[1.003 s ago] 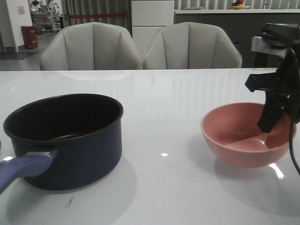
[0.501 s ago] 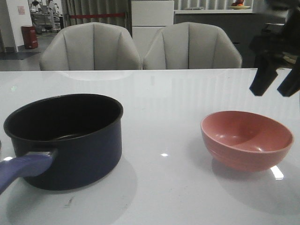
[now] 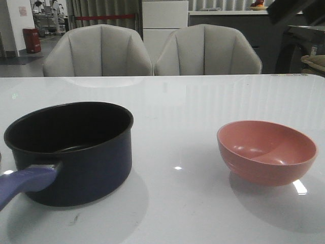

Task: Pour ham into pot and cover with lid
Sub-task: 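Open the right gripper and raise it away from the bowl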

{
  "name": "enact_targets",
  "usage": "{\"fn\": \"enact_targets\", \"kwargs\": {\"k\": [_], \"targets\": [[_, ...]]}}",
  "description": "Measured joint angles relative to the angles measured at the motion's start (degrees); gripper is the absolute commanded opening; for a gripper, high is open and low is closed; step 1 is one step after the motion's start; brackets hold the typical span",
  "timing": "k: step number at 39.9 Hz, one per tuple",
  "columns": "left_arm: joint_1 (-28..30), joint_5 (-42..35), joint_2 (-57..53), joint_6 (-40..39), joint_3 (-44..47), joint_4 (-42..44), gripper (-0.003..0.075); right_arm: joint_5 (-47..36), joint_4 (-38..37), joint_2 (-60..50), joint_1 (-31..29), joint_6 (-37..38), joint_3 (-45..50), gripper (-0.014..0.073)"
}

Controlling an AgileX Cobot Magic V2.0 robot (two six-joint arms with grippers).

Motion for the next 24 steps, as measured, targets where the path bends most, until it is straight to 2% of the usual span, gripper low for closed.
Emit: {"fn": "enact_targets", "kwargs": {"k": [19,24], "targets": [[0.00,-0.32,0.00,0.00,0.00,0.00,0.0124,-11.40,1.87,-40.57,1.35,0.00,25.77,0.0486],[0.00,-0.37,0.00,0.00,0.21,0.00,0.0125,-14.65,2.26,-47.12,1.35,0.00,30.54,0.0467]]}}
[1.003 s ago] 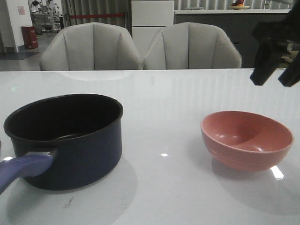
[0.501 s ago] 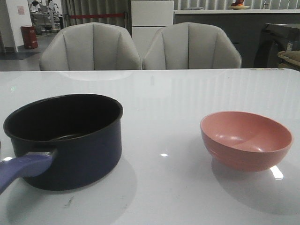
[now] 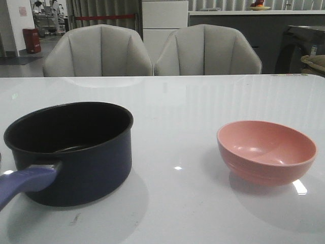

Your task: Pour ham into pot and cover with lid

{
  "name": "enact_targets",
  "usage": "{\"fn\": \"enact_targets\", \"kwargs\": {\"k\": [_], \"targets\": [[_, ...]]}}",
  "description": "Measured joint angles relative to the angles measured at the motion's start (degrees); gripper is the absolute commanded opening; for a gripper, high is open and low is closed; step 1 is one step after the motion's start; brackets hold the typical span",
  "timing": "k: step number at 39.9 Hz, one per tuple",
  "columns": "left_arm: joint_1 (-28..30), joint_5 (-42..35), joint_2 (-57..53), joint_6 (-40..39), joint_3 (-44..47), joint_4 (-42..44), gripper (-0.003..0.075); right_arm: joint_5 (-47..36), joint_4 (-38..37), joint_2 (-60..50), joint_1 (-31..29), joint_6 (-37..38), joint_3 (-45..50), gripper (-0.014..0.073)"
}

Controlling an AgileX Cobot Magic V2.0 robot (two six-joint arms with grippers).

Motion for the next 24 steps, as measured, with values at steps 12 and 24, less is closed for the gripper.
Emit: {"fn": "enact_targets", "kwargs": {"k": [12,24], "targets": [[0.00,1.95,0.00,0.00,0.50,0.00,0.0136,-0.73,0.13,-1.13,0.00,0.00,4.83,0.0159],[0.00,3.82,0.00,-0.08,-3.02,0.00,0.0545,-1.11,0.13,-1.13,0.00,-0.04,4.83,0.0159]]}}
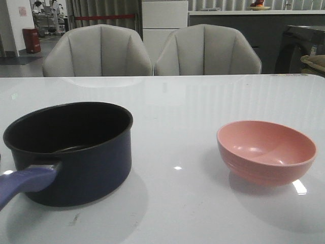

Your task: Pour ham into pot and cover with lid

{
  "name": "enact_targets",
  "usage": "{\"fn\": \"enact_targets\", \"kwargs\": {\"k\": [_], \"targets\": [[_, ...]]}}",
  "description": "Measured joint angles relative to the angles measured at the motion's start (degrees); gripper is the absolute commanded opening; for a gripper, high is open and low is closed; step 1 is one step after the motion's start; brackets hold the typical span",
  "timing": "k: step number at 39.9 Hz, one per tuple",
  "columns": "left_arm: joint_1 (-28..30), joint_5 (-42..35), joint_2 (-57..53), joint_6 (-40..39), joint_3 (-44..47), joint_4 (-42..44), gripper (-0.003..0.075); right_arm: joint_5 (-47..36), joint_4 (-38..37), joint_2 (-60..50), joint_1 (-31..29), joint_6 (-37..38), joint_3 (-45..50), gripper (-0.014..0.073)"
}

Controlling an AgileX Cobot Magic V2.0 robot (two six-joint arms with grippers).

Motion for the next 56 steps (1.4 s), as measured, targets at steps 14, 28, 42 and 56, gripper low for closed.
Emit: {"fn": "enact_targets", "kwargs": {"k": [14,28,42,56], "targets": [[1.22,8.97,16.44,-18.24,-10.75,15.21,0.0650,0.00,0.00,0.00,0.00,0.00,0.00,0.0159],[2.64,18.98,46.49,-22.92,-23.16,17.58,0.0648,0.00,0.00,0.00,0.34,0.00,0.00,0.0159],[6.79,23.19,69.08,-23.68,-33.82,11.82,0.0648,0.00,0.00,0.00,0.45,0.00,0.00,0.0159],[15.59,28.86,80.77,-18.46,-41.49,4.47,0.0648,0.00,0.00,0.00,0.45,0.00,0.00,0.0159]]}}
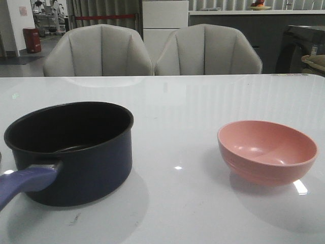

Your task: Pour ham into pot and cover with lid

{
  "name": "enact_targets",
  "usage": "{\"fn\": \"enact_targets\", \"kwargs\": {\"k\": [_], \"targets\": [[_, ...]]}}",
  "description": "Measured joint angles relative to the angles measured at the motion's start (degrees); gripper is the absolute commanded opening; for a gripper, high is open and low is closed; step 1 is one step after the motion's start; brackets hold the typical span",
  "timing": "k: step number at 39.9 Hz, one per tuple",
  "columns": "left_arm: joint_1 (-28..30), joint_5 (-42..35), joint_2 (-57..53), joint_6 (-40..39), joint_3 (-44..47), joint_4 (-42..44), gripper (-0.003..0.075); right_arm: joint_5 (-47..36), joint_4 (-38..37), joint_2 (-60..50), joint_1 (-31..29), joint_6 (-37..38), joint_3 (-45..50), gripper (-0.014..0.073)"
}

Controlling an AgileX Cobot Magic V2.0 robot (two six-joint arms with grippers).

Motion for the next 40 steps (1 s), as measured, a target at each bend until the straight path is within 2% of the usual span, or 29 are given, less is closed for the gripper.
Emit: {"fn": "enact_targets", "kwargs": {"k": [17,40], "targets": [[0.11,2.40,11.64,1.47,-4.86,-0.61,0.0648,0.00,0.00,0.00,0.00,0.00,0.00,0.0159],[0.60,1.50,19.49,3.34,-5.57,-0.42,0.0648,0.20,0.00,0.00,0.00,0.00,0.00,0.0159]]}}
